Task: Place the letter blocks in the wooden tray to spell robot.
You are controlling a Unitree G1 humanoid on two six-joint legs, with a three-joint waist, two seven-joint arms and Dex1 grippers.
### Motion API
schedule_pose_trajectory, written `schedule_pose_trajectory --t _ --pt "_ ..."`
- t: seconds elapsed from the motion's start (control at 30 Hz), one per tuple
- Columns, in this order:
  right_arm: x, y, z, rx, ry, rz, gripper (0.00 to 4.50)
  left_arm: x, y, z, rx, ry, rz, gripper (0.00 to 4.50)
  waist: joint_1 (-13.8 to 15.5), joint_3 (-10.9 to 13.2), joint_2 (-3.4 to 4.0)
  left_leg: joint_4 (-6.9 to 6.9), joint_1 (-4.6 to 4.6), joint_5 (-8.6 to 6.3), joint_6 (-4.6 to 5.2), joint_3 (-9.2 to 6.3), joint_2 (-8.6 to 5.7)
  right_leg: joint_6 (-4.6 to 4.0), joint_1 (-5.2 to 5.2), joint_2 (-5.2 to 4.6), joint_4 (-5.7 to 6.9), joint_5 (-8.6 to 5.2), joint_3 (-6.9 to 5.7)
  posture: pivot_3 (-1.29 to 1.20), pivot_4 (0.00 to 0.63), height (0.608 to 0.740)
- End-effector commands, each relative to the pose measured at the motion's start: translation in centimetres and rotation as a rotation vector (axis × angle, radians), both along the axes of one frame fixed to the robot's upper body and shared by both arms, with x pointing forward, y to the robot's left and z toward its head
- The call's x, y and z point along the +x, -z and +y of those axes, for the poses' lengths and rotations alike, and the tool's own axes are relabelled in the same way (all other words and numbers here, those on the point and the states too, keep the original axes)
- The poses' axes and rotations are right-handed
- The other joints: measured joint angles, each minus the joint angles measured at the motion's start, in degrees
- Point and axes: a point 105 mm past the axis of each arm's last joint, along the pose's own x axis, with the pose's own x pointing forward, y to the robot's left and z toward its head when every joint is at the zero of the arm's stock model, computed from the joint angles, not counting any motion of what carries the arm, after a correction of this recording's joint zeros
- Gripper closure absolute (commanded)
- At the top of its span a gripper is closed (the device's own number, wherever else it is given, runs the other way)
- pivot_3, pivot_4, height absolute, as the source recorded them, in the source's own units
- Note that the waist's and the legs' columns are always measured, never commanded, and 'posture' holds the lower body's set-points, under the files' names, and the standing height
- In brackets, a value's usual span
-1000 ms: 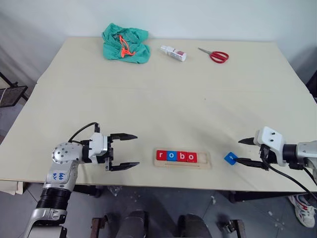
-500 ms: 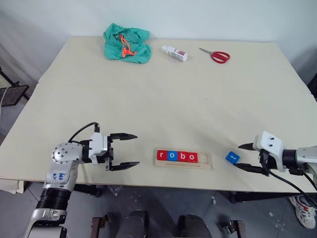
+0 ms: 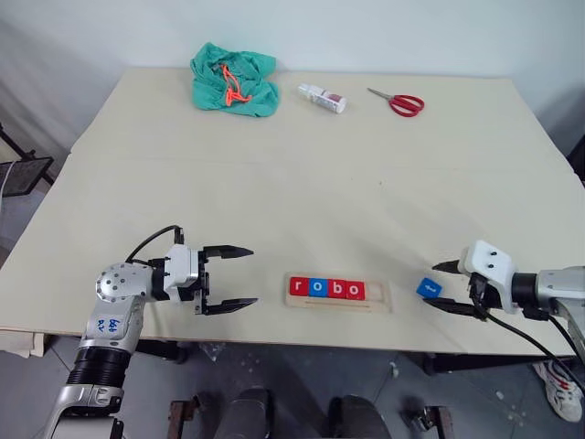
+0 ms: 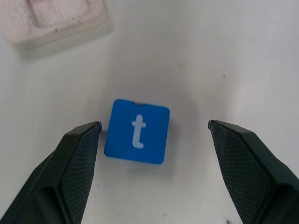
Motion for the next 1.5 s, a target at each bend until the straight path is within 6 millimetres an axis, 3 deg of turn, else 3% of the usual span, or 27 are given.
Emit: schedule_pose_trajectory --t 0.03,0.3,0.53,1.2,1.5 --pt "-0.4 -1.7 -1.5 -0.035 0.028 -0.034 0.68 -0.1 -0.6 0.2 -0.007 -0.006 -0.034 0.0 0.2 0.0 0.0 0.0 -0.01 0.0 0.0 0.0 -0.02 0.0 0.0 -0.01 0.0 0.0 -0.01 0.0 0.15 0.74" --pt "-0.2 -0.9 -3.5 -0.077 0.083 -0.03 0.68 -0.1 -0.6 0.0 -0.01 0.001 -0.036 0.0 0.0 0.0 0.0 0.0 0.0 0.0 0.0 0.02 -0.01 0.0 0.0 -0.01 0.0 0.0 -0.01 0.0 0.15 0.74" --pt "0.3 0.2 -3.4 -0.073 0.084 -0.03 0.68 -0.1 -0.6 0.1 -0.009 0.001 -0.037 0.0 0.0 0.0 0.0 0.0 0.0 0.0 0.0 0.02 0.01 0.0 0.01 0.0 0.0 0.0 -0.02 0.0 0.15 0.74" --pt "1.3 -1.2 1.4 0.065 -0.007 -0.062 0.68 0.0 -0.6 0.0 -0.016 -0.009 -0.038 0.0 -0.1 0.0 -0.01 0.0 0.02 0.0 -0.01 0.01 0.06 0.0 -0.01 0.04 0.0 0.0 0.01 0.0 0.15 0.74" --pt "0.9 -0.4 0.9 0.011 -0.063 -0.022 0.68 0.2 -0.6 0.0 -0.017 -0.012 -0.039 0.0 0.0 0.0 -0.01 0.01 0.01 0.0 -0.01 0.0 0.01 0.0 0.0 0.02 0.0 0.0 0.0 0.0 0.15 0.74"
